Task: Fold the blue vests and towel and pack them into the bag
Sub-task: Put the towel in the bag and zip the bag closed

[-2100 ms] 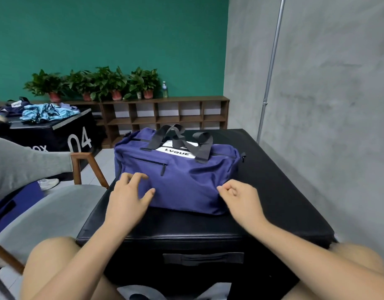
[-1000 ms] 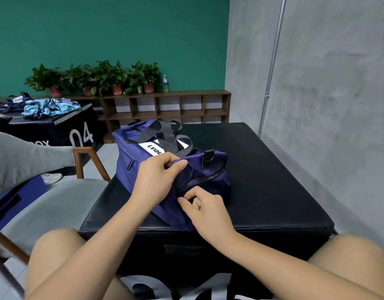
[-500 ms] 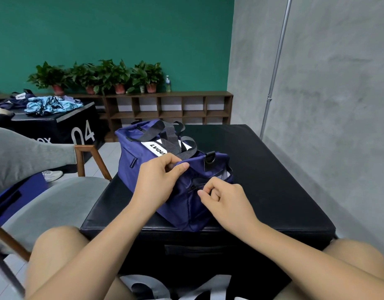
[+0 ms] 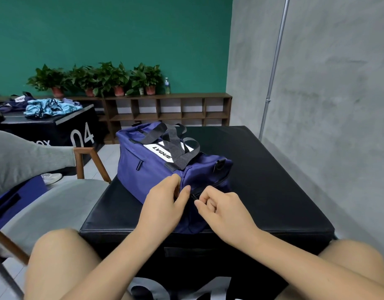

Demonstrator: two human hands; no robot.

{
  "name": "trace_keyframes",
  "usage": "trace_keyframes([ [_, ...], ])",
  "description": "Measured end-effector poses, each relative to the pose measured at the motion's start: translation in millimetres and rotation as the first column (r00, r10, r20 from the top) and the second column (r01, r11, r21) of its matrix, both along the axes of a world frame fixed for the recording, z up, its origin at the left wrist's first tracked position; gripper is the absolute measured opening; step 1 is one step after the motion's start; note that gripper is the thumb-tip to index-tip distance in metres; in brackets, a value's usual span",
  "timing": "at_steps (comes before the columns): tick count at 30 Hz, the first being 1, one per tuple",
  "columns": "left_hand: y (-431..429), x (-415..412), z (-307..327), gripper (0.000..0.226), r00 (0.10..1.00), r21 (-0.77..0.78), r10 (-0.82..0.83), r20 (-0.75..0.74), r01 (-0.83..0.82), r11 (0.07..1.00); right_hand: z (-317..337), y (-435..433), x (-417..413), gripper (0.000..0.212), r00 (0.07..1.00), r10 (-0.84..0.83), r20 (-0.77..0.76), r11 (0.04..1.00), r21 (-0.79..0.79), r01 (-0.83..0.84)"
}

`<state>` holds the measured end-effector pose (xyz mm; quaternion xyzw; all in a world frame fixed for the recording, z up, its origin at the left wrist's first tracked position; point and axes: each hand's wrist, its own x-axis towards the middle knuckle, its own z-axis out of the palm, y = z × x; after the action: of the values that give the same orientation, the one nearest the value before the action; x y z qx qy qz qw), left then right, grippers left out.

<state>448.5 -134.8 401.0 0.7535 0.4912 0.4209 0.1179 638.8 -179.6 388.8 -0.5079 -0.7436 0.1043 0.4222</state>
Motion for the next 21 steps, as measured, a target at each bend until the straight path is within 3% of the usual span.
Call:
trace_keyframes([
  [7,5,-13,3,0.040,0.999,-0.003,-0.022,0.023,0.022,1.000,10,18,36,0.028,0.985,-0.166,-0.045,0.985,-0.050,0.163],
  [14,8,-20,0,0.040,0.998,-0.004,-0.030,0.049,0.030,1.000,16,45,107,0.030,0.917,-0.399,0.009,0.912,-0.100,0.398],
  [21,12,-16,-12,0.039,0.990,-0.007,-0.021,0.138,0.022,1.000,-2,65,111,0.031,0.893,-0.451,-0.001,0.886,-0.123,0.447],
])
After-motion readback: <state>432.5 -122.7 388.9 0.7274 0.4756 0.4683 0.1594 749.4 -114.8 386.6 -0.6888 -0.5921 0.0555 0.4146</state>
